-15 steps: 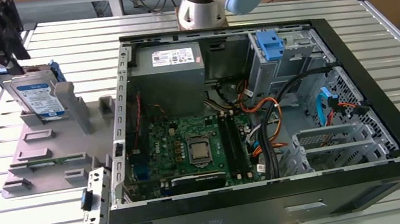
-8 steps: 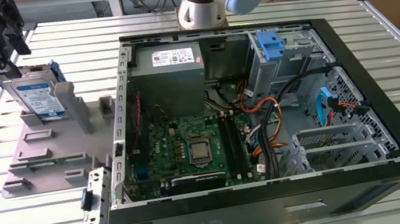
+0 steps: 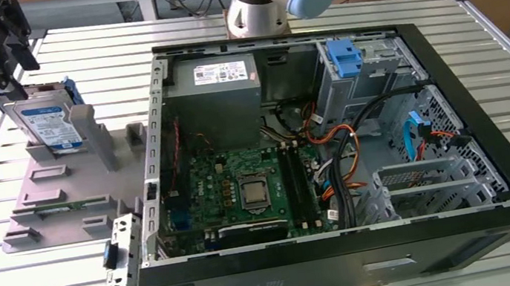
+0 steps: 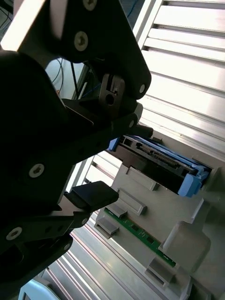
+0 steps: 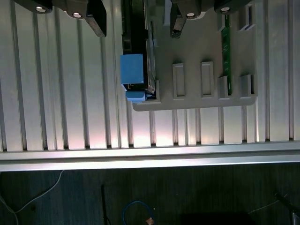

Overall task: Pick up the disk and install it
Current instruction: 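Pick up the disk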

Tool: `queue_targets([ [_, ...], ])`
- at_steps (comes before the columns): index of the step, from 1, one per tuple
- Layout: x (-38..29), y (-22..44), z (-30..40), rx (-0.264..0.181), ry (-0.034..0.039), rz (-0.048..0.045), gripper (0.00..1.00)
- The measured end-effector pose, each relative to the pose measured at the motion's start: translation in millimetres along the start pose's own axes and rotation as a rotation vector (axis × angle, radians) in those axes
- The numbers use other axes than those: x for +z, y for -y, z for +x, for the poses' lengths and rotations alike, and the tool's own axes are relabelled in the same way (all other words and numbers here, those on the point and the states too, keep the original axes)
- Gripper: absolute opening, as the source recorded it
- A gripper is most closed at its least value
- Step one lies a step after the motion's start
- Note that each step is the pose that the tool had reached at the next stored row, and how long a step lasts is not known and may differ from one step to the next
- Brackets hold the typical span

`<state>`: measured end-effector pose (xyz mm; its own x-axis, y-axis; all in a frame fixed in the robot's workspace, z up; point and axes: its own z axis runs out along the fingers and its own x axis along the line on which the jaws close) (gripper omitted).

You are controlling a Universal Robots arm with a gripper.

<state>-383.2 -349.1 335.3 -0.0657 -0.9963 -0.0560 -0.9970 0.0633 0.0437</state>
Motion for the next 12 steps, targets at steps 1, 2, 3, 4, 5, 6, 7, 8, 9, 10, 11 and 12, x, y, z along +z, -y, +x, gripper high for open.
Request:
queue_targets([
  [1, 0.0, 0.0, 0.0, 0.000, 0.0000, 0.0000, 0.64],
  [2, 0.0, 0.0, 0.0, 0.000, 0.0000, 0.0000, 0.64],
  [3, 0.0, 0.0, 0.0, 0.000, 0.0000, 0.0000, 0.64],
  [4, 0.1, 0.0, 0.0, 0.000, 0.0001, 0.0000, 0.64],
  [5, 0.1, 0.0, 0.0, 0.000, 0.0000, 0.0000, 0.64],
  [6, 0.1, 0.0, 0.0, 0.000, 0.0000, 0.0001, 0.64],
  [7, 0.4, 0.0, 0.0, 0.000, 0.0001, 0.0001, 0.64],
  [8, 1.2, 0.1, 0.1, 0.000, 0.0001, 0.0006, 0.64],
  [9, 2.2, 0.1, 0.2, 0.000, -0.0006, 0.0004, 0.64],
  [10, 3.4, 0.2, 0.2, 0.000, -0.0015, 0.0002, 0.64],
  [11, 4.9, 0.2, 0.3, 0.000, -0.0025, 0.0003, 0.64],
  [12, 6.5, 0.3, 0.3, 0.000, -0.0039, 0.0004, 0.64],
])
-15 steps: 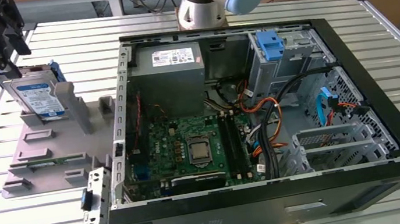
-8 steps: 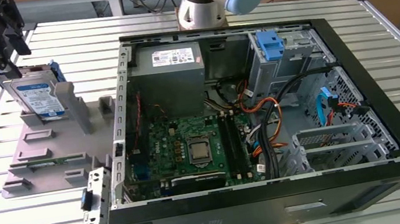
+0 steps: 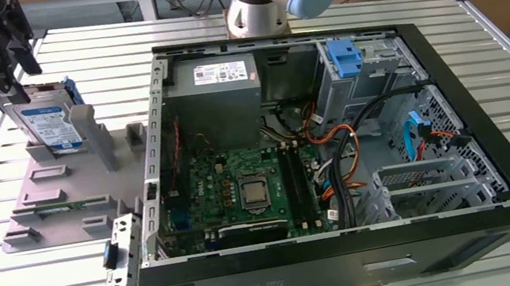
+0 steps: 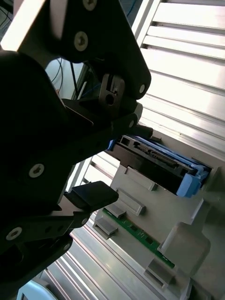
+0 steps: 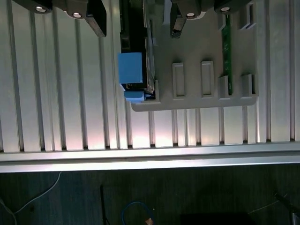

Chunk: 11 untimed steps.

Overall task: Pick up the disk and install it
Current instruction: 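Pick up the disk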

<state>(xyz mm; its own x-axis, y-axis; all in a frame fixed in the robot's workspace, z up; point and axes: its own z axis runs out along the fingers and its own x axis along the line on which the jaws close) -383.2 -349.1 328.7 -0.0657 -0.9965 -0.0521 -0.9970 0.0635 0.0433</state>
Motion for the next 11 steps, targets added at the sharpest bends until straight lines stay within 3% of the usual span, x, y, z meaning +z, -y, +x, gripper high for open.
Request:
queue_targets([
  [11, 20.6, -0.8, 1.0, 0.001, -0.0205, 0.0013, 0.64],
])
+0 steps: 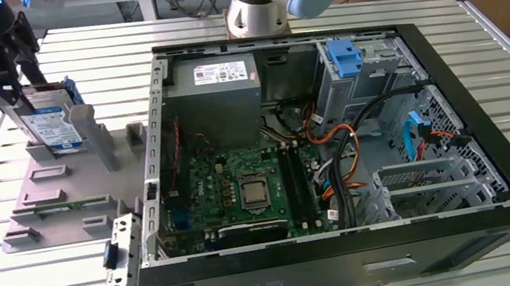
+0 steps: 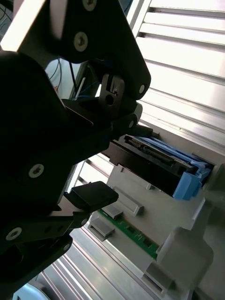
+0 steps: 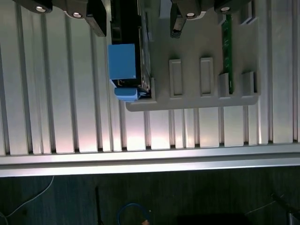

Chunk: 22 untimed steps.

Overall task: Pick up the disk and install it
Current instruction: 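Pick up the disk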

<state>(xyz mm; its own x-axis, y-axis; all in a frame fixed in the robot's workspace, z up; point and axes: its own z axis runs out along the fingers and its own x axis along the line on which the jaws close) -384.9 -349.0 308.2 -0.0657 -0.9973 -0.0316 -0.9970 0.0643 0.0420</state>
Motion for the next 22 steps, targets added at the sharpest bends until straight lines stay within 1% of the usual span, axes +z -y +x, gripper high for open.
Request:
queue_targets([
  [3, 4.1, -0.2, -0.1, 0.000, -0.0022, 0.0008, 0.64],
  [6, 5.5, -0.4, -3.2, -0.005, -0.0029, 0.0025, 0.64],
  [11, 6.6, -0.6, -6.5, -0.035, -0.0061, 0.0022, 0.64],
  [16, 7.2, -0.5, -6.5, -0.040, -0.0071, 0.0019, 0.64],
  [20, 7.9, -0.6, -6.5, -0.061, -0.0080, 0.0012, 0.64],
  [22, 7.9, -0.5, -6.5, -0.062, -0.0082, 0.0011, 0.64],
])
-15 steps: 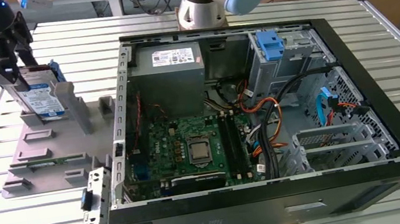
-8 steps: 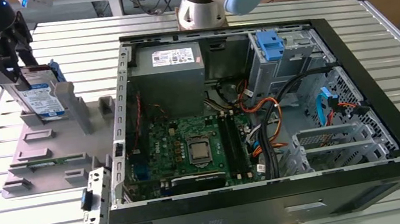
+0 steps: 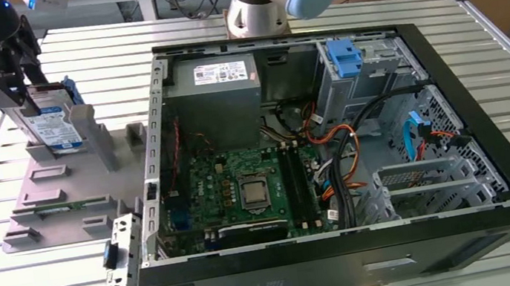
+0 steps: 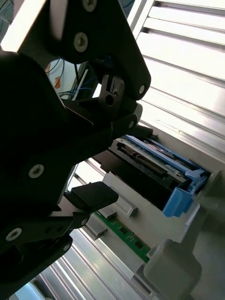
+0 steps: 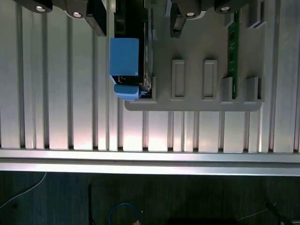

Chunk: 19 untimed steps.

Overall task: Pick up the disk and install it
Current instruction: 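Pick up the disk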

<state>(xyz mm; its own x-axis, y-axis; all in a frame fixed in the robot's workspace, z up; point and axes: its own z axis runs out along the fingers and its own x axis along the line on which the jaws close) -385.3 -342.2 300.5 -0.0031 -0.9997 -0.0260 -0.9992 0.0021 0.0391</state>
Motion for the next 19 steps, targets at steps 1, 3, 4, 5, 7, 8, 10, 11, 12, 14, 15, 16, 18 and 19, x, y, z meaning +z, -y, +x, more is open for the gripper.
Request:
queue_targets([
  [1, 0.0, 0.0, 0.0, 0.000, 0.0000, 0.0000, 0.64],
  [3, 0.0, 0.0, 0.0, 0.000, 0.0000, 0.0001, 0.64],
  [4, 0.2, 0.0, -0.4, 0.000, 0.0002, 0.0003, 0.64],
  [5, 0.2, 0.0, -1.2, 0.000, 0.0002, 0.0003, 0.64],
  [7, 0.2, 0.0, -3.9, 0.000, 0.0000, 0.0000, 0.64],
  [8, 0.2, -0.1, -4.8, 0.000, 0.0000, 0.0000, 0.64],
  [10, 0.4, -0.2, -5.5, -0.006, -0.0002, 0.0001, 0.64],
  [11, 0.4, -0.2, -5.5, -0.013, -0.0005, -0.0001, 0.64],
  [12, 0.4, -0.1, -5.5, -0.023, -0.0009, -0.0004, 0.64],
  [14, 0.4, -0.2, -5.6, -0.039, -0.0017, -0.0009, 0.64],
  [15, 0.4, -0.3, -5.6, -0.042, -0.0023, -0.0011, 0.64],
  [16, 0.4, -0.3, -5.6, -0.042, -0.0023, -0.0010, 0.64],
  [18, 0.5, -0.4, -5.6, -0.042, -0.0023, -0.0009, 0.64],
  [19, 0.4, -0.4, -5.6, -0.042, -0.0023, -0.0009, 0.64],
])
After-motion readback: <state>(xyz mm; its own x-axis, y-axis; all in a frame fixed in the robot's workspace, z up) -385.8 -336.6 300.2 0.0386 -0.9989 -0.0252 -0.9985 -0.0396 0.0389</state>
